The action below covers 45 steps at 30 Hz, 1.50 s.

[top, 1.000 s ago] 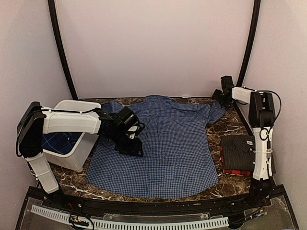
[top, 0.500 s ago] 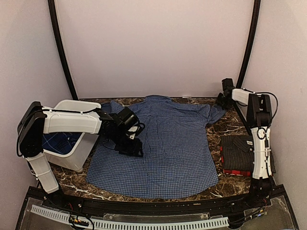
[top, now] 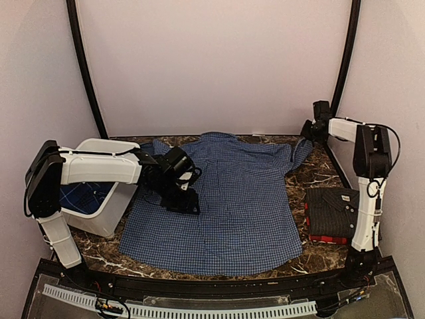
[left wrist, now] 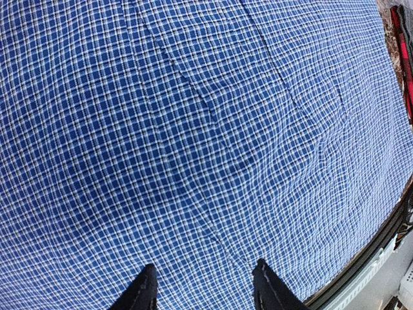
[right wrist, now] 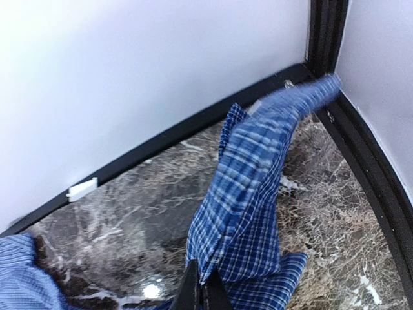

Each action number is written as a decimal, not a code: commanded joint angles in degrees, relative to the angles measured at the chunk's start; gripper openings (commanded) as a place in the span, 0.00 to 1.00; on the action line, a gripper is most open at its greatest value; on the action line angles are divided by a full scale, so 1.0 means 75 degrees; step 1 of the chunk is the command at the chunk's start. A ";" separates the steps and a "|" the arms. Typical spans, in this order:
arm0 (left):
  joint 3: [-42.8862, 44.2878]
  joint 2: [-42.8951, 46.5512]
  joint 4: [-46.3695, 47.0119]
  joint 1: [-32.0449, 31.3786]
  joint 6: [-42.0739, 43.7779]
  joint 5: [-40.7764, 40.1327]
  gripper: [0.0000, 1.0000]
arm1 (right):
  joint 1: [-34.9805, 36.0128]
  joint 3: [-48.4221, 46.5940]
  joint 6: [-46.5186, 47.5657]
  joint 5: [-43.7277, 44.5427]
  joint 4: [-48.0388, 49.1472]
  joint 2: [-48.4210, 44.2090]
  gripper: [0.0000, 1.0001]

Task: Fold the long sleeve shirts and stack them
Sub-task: Pick up the sleeve from the corner of the board, then adjust the sleeve at the center of the board.

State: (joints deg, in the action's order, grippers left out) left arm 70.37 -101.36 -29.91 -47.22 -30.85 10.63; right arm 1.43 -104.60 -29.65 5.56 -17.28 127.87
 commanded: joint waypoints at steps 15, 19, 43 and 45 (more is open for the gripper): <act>0.0095 0.0935 0.0853 0.0501 -0.0806 0.0580 0.51 | 0.2659 0.3562 0.2510 -0.2007 0.2998 -0.2966 0.00; -0.0312 0.1131 0.1244 0.0730 -0.0976 0.0998 0.51 | 0.3376 0.4089 0.2815 -0.1987 0.2914 -0.2673 0.07; -0.0593 0.0948 0.1724 0.0905 -0.1120 0.1275 0.51 | 0.3840 0.2977 0.2153 -0.1686 0.0708 -0.2571 0.71; -0.0609 0.0947 0.1736 0.0914 -0.1114 0.1283 0.51 | 0.3803 0.2326 0.2069 -0.1333 0.0285 -0.2098 0.73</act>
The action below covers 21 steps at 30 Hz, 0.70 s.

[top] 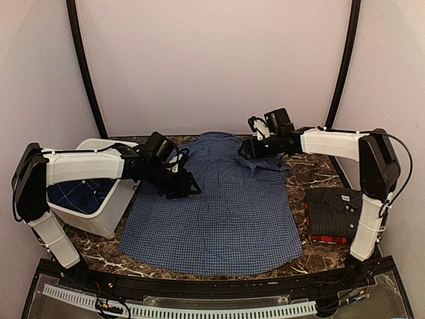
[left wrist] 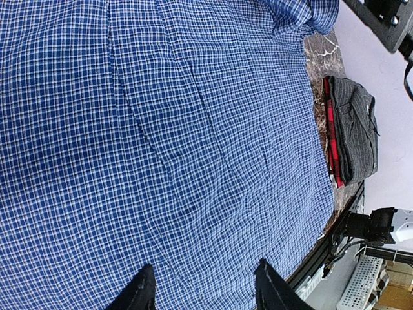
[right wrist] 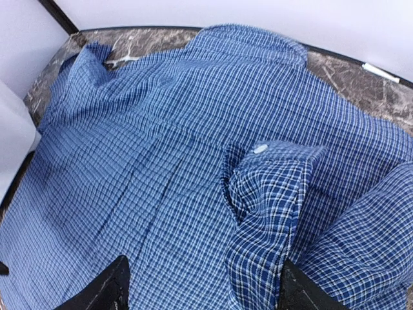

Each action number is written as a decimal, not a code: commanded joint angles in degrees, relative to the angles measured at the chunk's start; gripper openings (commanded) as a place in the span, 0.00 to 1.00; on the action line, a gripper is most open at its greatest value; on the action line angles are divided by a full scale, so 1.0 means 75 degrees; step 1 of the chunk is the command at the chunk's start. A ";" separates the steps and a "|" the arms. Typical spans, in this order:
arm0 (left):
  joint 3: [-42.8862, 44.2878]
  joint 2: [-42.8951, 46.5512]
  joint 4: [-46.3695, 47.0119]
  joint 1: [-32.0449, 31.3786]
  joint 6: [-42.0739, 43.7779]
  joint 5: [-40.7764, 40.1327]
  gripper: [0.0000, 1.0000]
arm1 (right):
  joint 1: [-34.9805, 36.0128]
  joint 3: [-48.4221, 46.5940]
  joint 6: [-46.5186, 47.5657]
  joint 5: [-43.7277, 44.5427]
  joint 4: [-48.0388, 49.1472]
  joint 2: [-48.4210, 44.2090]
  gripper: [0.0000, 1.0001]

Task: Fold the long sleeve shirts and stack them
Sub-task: Adjust the sleeve at the center of the board.

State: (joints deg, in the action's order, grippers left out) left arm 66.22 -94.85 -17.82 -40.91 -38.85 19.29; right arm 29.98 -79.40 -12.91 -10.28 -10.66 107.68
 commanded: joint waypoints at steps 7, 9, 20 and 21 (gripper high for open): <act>-0.0162 0.0149 0.0104 0.0081 -0.0032 0.0205 0.51 | -0.0345 -0.2838 -0.0498 0.0575 -0.1551 0.2168 0.77; -0.0209 0.0179 0.0106 0.0085 -0.0034 0.0186 0.51 | -0.0246 -0.2823 -0.0483 0.0254 -0.1484 0.2255 0.77; -0.0390 0.0179 0.0170 0.0142 -0.0031 0.0158 0.51 | 0.1318 0.1270 0.0231 0.0536 0.0557 0.0230 0.84; -0.0390 0.0158 0.0193 0.0149 -0.0028 0.0170 0.51 | 0.1392 0.1582 0.0287 0.0605 0.0691 0.0123 0.85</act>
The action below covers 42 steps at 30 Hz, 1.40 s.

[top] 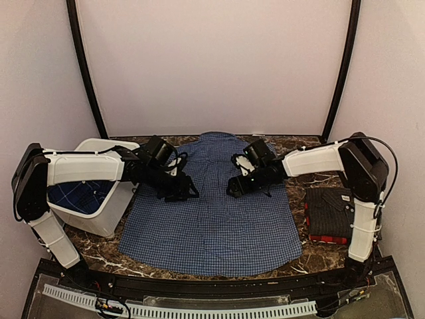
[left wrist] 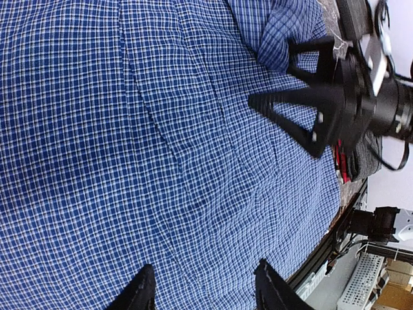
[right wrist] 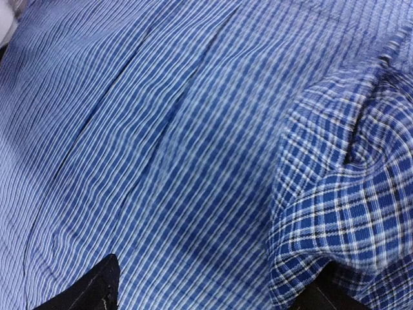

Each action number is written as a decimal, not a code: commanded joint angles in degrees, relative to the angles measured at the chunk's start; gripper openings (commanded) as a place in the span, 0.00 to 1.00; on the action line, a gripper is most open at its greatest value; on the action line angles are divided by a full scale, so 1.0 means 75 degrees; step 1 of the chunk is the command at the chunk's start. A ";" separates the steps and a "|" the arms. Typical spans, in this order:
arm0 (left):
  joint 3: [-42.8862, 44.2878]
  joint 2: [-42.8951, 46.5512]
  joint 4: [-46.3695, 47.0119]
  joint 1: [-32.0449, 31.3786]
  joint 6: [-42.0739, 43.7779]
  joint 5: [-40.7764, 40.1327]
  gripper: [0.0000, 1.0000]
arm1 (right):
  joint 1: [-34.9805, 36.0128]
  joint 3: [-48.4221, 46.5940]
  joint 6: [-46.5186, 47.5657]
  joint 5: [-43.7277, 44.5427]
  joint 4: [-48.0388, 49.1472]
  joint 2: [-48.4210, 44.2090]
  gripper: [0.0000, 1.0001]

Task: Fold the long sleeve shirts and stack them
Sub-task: Adjust the sleeve at the center of the board.

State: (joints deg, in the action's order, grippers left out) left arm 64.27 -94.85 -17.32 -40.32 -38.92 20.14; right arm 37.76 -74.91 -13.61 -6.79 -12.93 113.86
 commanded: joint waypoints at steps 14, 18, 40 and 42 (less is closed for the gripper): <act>-0.0058 0.0004 0.0310 0.0114 -0.0074 0.0259 0.51 | 0.0152 0.0966 -0.0333 0.0879 0.1102 -0.1309 0.94; -0.0095 0.0091 0.0271 0.0114 -0.0058 0.0185 0.51 | 0.0078 0.0685 -0.0746 0.1134 0.0881 -0.1273 0.95; -0.0088 0.0039 0.0295 0.0125 -0.0075 0.0209 0.51 | -0.1463 0.1347 -0.3632 -0.1149 0.1667 -0.1282 0.72; -0.0075 0.0043 0.0275 0.0125 -0.0069 0.0206 0.51 | -0.1489 0.1395 -0.3850 -0.1250 0.1918 -0.1161 0.71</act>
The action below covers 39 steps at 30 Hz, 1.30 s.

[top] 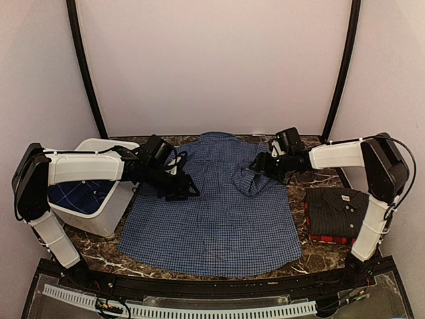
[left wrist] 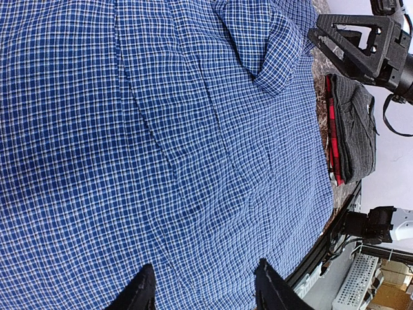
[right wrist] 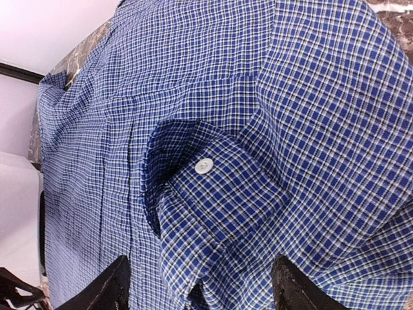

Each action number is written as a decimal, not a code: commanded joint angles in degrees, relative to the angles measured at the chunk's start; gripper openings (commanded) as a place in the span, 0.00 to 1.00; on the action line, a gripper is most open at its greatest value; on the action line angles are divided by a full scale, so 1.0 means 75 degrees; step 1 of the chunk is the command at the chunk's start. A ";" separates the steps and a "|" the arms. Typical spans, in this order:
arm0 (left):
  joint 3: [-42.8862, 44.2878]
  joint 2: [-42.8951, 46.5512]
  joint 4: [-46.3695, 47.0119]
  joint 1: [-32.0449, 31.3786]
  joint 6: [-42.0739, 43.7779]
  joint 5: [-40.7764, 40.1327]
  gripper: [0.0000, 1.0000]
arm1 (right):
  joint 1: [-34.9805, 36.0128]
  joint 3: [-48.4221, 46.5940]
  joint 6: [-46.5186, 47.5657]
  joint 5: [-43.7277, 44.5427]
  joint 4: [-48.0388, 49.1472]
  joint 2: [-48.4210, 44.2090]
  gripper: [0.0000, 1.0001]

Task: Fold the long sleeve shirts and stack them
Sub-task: Adjust the sleeve at the center of the board.

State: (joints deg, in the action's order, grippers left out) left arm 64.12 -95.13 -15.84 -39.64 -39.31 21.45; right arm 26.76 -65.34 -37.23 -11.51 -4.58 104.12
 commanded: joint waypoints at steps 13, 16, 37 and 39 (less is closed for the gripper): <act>-0.0054 0.0199 -0.0026 0.0065 0.0010 -0.0128 0.51 | -0.0247 0.0331 -0.1735 -0.0931 0.1818 0.0900 0.65; -0.0073 0.0214 -0.0033 0.0072 0.0003 -0.0137 0.51 | -0.0336 0.0371 -0.1925 -0.0844 0.2040 0.1042 0.64; -0.0277 0.0658 0.0503 0.0288 -0.0560 0.0041 0.51 | 0.0083 -0.0351 -0.0212 0.0203 0.2253 0.0845 0.00; -0.0312 0.0643 0.0781 0.0344 -0.0883 0.0377 0.51 | 0.0341 -0.0297 0.0248 0.0390 0.2263 0.0613 0.00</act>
State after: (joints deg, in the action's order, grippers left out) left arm 62.92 -92.75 -14.50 -37.91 -41.95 20.67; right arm 25.54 -67.09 -43.27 -12.25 10.72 113.86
